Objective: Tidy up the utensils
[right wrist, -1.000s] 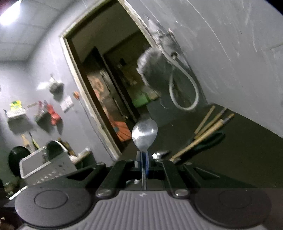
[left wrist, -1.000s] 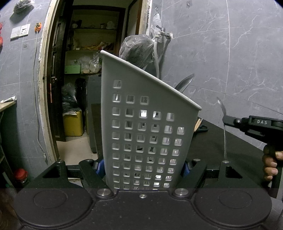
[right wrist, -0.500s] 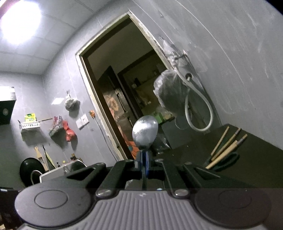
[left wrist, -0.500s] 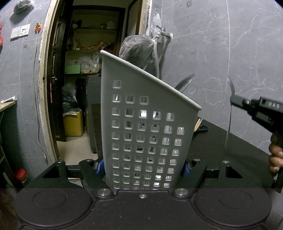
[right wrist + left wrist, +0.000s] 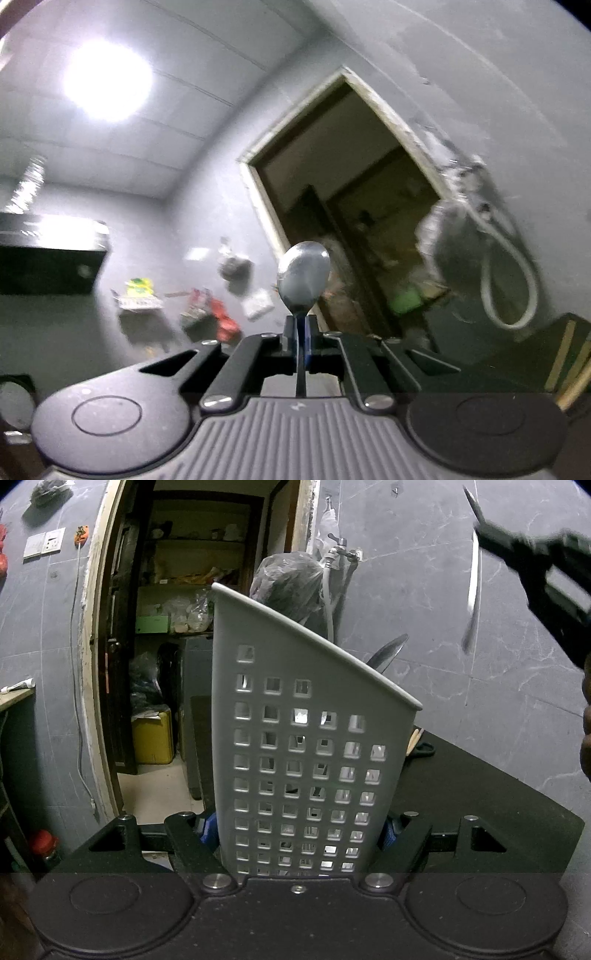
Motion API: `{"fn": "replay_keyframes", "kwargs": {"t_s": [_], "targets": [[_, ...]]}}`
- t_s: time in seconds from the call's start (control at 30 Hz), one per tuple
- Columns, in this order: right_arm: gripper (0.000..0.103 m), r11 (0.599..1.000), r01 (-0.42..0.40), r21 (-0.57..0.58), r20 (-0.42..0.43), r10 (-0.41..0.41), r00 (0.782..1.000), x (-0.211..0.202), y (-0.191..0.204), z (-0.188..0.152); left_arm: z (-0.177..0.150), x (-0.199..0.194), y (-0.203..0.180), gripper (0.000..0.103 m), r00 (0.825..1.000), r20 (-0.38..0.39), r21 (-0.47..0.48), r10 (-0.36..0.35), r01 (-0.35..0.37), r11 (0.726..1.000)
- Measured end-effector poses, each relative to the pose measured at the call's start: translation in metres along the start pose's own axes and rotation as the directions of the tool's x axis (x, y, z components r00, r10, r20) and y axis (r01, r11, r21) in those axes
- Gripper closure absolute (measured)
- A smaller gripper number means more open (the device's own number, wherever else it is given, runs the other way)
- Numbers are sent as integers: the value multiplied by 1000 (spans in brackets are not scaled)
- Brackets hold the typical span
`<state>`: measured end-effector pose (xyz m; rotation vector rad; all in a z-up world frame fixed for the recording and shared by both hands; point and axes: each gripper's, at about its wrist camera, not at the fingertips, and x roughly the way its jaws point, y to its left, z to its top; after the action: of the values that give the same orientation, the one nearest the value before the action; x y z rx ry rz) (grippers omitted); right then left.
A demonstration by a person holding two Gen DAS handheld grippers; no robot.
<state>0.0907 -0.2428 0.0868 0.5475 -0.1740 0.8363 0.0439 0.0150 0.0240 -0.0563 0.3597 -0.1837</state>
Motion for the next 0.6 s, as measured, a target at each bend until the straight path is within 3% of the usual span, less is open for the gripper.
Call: {"fn": "replay_keyframes", "kwargs": {"t_s": [0.17,0.3,0.6], "targets": [[99,996,-90,24,-4,90,996,28,14,-8,0,0,0,26,1000,0,-1,-1,1,1000],[99,993,-114,38,-31,115,993,49,18,-19,0,0,0,26,1000,0,-1,-1,1,1000],[99,999,-42,-19,-84,40,996,55,24,-52,0,0,0,26,1000,0,-1,0,0,1000]]}}
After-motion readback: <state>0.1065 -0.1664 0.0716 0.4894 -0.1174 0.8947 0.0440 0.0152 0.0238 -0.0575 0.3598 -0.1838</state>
